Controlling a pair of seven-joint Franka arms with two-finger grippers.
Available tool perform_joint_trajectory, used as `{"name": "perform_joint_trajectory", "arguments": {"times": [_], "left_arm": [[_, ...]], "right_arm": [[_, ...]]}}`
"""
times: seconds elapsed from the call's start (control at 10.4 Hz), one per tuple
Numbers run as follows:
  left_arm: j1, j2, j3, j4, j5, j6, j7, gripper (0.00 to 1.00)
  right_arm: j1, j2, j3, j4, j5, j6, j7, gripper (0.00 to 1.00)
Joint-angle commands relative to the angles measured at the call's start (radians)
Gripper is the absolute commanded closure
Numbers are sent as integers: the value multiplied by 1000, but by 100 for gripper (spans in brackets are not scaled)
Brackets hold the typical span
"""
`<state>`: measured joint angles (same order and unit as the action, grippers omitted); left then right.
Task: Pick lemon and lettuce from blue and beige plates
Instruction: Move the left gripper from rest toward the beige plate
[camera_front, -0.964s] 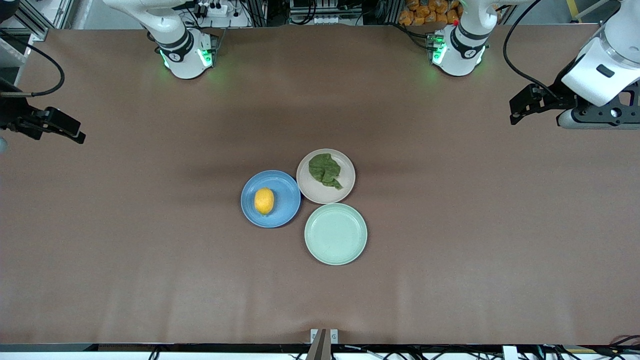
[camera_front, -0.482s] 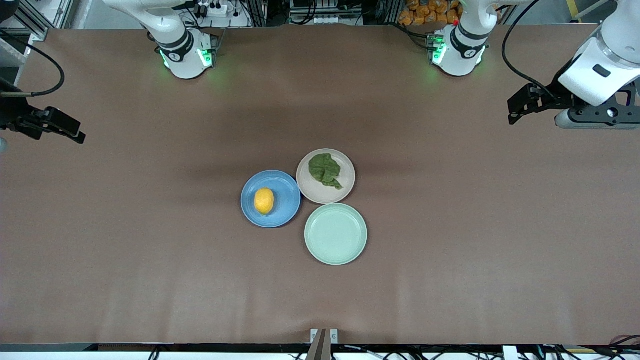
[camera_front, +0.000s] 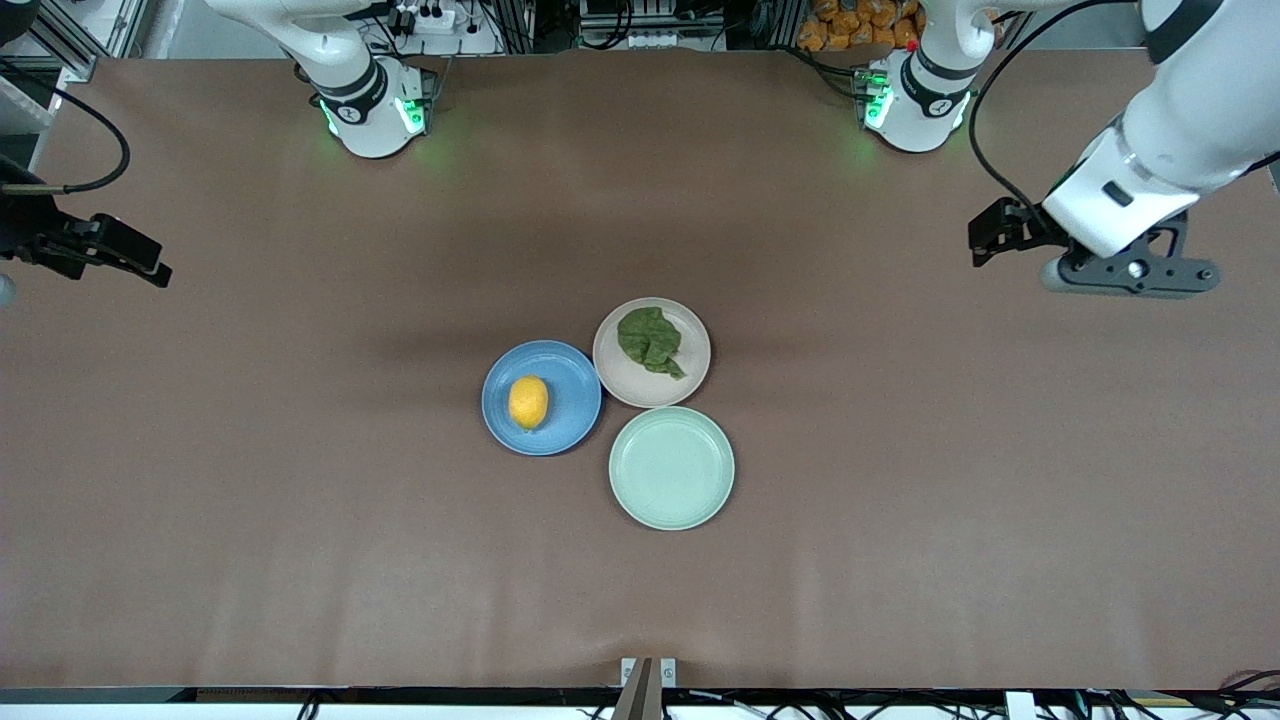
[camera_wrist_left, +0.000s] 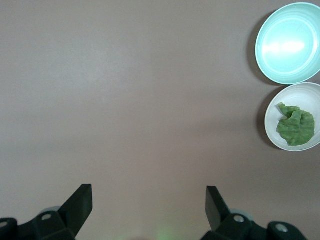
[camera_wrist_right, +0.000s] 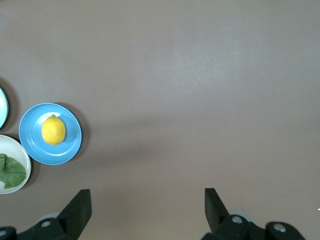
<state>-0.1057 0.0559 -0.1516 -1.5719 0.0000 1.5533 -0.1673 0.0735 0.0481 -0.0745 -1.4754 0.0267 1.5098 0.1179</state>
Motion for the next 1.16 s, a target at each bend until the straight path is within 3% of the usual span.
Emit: {"name": "perform_joint_trajectory", "arguments": {"times": [0.0,1.06], "left_arm": [[0,22,-14,12,6,28,-40,0],[-150,246,-34,12,-72,272,-143,0]], "right_arm": [[-1,-2,2,4,1,-14,-10,0],[-3,1,5,4,1,-19,-9,0]]}}
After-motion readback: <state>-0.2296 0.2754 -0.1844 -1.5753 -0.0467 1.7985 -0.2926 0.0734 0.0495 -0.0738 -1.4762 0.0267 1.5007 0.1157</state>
